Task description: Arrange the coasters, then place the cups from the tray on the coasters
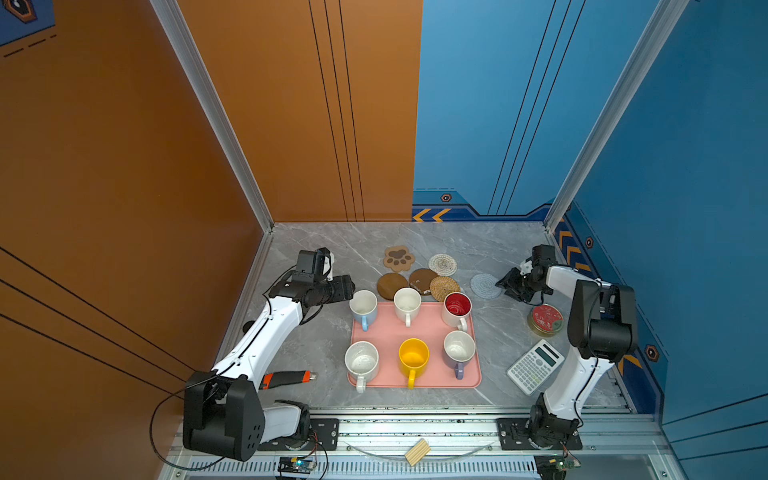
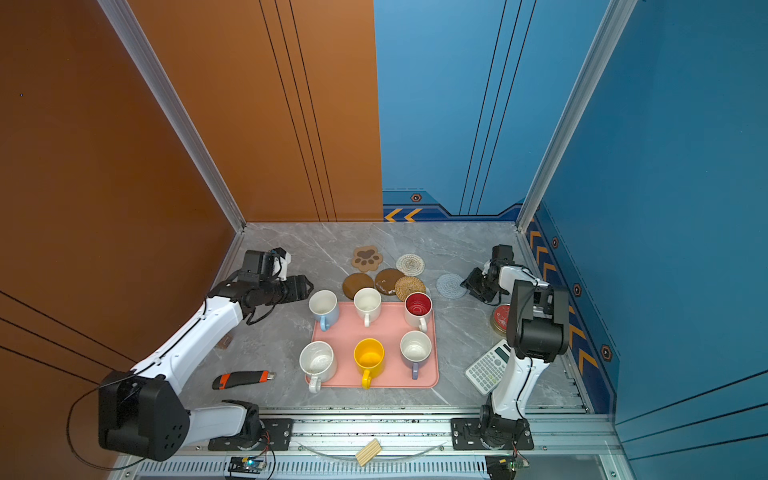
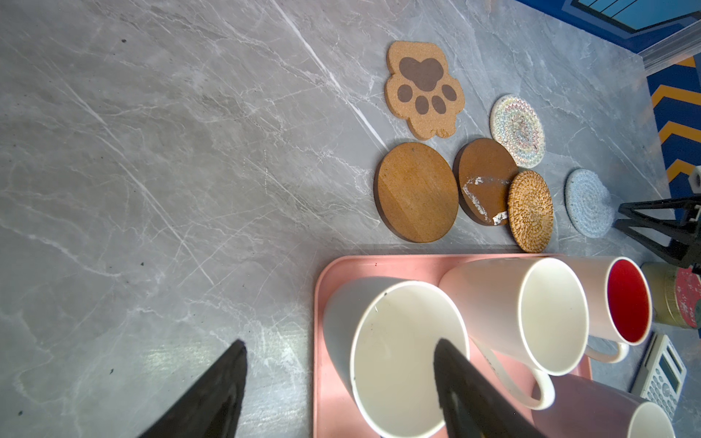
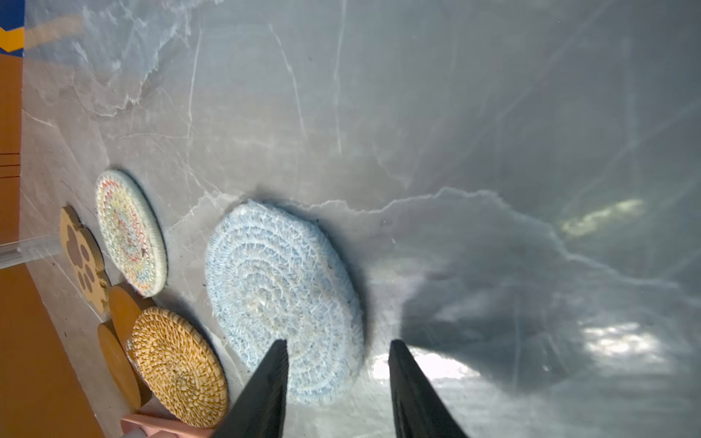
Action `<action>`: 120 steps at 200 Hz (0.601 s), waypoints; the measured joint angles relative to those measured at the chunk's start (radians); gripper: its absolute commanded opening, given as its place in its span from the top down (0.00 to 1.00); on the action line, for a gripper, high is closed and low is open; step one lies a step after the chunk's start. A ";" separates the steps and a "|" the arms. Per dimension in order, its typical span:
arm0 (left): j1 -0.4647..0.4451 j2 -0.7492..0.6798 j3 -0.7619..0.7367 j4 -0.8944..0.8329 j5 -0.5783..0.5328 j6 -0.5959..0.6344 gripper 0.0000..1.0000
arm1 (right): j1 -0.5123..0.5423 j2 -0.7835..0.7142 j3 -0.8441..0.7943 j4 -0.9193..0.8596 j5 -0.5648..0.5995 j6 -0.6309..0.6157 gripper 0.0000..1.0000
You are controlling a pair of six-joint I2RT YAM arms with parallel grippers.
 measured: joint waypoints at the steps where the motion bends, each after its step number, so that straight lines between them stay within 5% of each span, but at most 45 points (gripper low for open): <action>1: -0.001 0.000 0.001 0.000 0.000 0.000 0.21 | 0.000 0.000 0.000 0.000 0.000 0.001 0.54; 56: -0.044 0.073 0.151 -0.007 -0.013 0.030 0.21 | 0.007 -0.060 0.002 -0.044 0.053 -0.010 0.45; 120: -0.160 0.338 0.519 -0.141 -0.085 0.153 0.19 | 0.047 -0.207 0.026 -0.071 0.102 -0.018 0.40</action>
